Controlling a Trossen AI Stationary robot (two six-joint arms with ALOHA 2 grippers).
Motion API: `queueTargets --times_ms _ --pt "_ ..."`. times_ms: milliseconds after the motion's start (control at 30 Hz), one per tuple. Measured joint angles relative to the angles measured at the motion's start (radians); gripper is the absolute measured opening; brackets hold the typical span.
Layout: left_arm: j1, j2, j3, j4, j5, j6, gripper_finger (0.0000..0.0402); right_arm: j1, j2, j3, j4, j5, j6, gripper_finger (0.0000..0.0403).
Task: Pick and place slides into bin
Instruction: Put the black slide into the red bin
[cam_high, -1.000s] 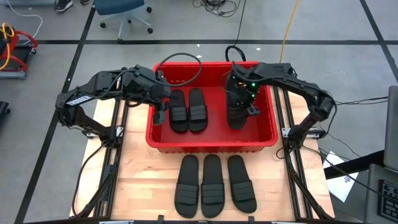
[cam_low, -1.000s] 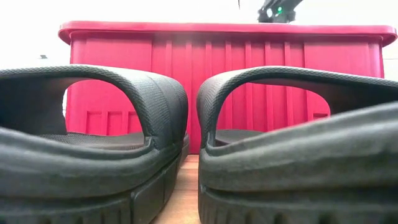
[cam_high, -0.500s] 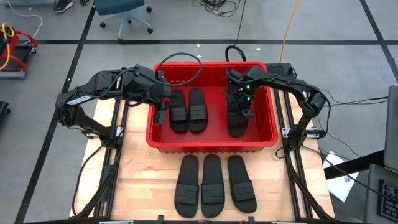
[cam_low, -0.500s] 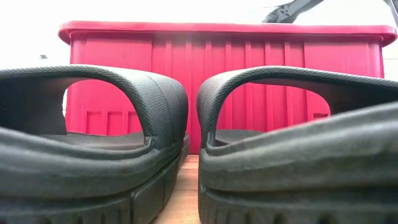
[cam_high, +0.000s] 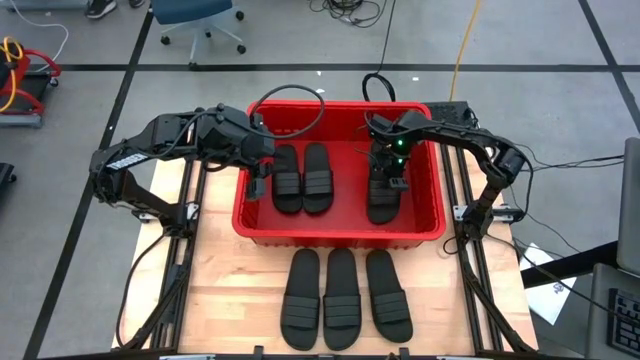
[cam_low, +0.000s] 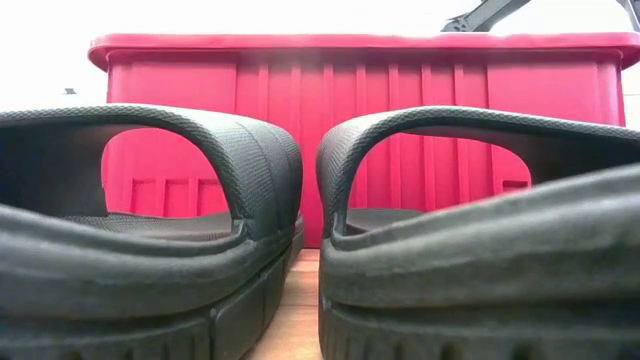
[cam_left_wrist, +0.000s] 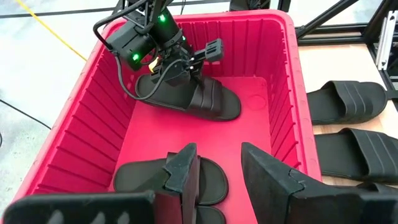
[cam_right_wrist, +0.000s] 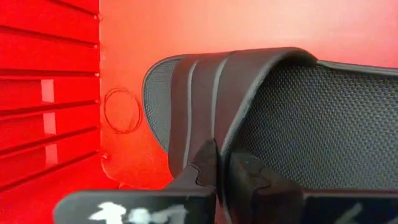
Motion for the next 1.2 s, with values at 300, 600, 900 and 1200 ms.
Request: queueTargets --times_ms 300,600,900,1200 --pt "0.0 0.0 0.0 0.0 0.0 -0.001 0.0122 0.0 0.0 -0.001 0.009 0.007 -0.002 0.0051" --pt "0.0 0.0 0.0 0.0 0.0 0.0 0.0122 0.002 0.002 -0.002 0.009 0.007 -0.002 0.0123" --pt "0.0 0.0 0.0 0.0 0.0 -0.003 0.0122 0.012 -0.022 0.018 -0.011 0.192 0.05 0.0178" --pt "0.0 0.0 0.0 0.001 0.001 0.0 0.0122 0.04 -0.257 0.068 -0.012 0.208 0.159 0.0177"
